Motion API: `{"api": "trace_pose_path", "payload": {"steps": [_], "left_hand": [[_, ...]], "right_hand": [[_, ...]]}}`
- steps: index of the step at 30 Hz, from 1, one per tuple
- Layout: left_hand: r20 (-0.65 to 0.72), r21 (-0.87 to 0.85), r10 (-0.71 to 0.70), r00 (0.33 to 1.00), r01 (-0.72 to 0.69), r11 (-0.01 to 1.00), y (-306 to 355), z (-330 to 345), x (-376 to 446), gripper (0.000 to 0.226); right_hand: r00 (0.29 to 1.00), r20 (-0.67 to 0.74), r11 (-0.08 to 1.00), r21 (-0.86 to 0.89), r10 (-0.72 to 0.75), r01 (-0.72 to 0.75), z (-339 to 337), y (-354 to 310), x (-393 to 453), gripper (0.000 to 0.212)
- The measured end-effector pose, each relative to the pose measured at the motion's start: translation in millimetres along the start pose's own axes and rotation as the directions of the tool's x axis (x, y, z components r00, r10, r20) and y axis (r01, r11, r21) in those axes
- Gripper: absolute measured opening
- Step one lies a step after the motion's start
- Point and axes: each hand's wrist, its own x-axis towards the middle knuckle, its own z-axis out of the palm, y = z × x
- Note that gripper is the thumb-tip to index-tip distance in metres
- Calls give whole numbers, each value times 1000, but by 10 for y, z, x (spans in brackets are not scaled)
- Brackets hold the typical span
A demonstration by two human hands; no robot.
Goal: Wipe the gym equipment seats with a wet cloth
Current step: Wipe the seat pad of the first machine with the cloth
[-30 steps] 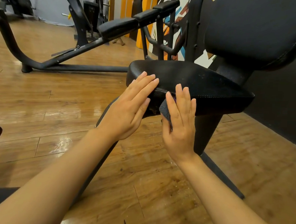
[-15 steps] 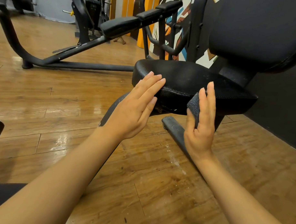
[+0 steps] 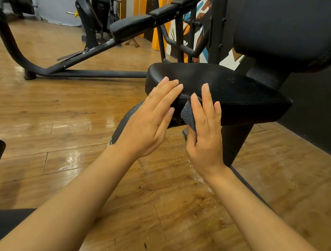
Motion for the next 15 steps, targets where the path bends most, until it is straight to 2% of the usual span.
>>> {"api": "trace_pose_path", "payload": {"steps": [5, 10, 13, 15], "left_hand": [[3, -14, -1, 1000, 1, 1000, -1, 7, 1, 47], [14, -18, -24, 1000, 25, 1000, 22, -4, -1, 47], [25, -22, -32, 999, 32, 999, 35, -25, -4, 48], [10, -26, -36, 999, 37, 999, 34, -11, -15, 48]], "right_hand": [[999, -46, 997, 78, 26, -22, -24, 14, 0, 68], [992, -96, 995, 70, 81, -75, -27, 15, -18, 72], [978, -149, 988, 82, 144, -133, -124, 94, -36, 59], [976, -123, 979, 120, 181, -166, -210, 156, -45, 51]]}}
